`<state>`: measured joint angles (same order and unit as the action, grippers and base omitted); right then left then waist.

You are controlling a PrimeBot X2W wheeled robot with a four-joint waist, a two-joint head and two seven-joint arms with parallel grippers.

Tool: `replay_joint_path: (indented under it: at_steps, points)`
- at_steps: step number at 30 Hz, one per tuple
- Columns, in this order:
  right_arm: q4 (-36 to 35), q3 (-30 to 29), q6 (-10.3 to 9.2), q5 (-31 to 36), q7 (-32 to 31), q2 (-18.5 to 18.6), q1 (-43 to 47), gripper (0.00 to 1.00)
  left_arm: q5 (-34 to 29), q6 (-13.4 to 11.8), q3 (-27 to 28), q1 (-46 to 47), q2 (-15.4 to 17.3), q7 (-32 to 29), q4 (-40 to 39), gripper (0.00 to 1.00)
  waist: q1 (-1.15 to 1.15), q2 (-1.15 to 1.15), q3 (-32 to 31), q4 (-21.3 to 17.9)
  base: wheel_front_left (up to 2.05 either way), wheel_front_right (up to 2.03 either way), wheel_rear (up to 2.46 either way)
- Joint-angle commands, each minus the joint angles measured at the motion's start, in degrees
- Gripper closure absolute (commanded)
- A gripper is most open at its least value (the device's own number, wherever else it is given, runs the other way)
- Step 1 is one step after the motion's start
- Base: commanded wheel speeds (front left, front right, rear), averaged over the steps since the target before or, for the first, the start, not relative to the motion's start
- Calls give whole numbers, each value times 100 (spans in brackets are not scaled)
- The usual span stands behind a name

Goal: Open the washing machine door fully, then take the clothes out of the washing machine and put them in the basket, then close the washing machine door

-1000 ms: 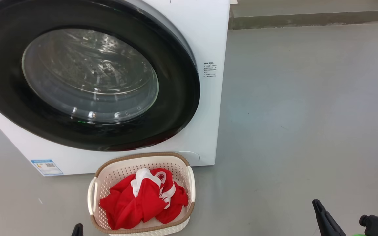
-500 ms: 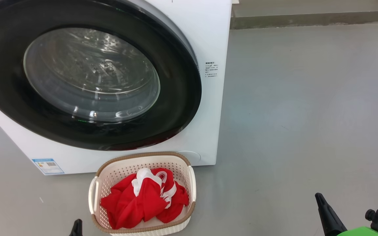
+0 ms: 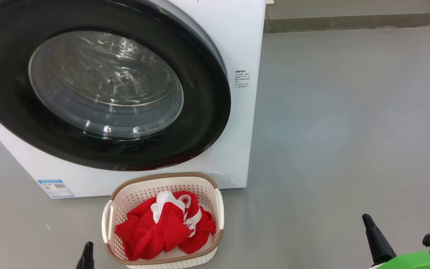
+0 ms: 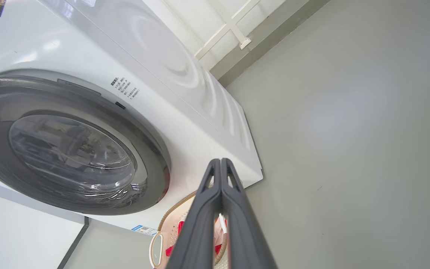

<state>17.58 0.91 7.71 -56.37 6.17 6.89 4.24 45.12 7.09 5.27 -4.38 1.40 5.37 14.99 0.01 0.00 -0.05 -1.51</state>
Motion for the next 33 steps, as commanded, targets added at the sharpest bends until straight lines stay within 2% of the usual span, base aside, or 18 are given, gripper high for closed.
replay_joint_path:
  at_steps: [1, 33]
  points:
    - [-163, -2, -10, -165, -46, 38, -295, 100, 209, 17, 69, 231, 93, -38, -125, 100, 0, 0, 1, 4, 0, 0, 0]
    - [-252, -318, -15, -1749, -586, -145, -635, 100, 2267, 28, 97, 609, 118, -565, -111, 100, 0, 0, 11, 71, 0, 0, 0]
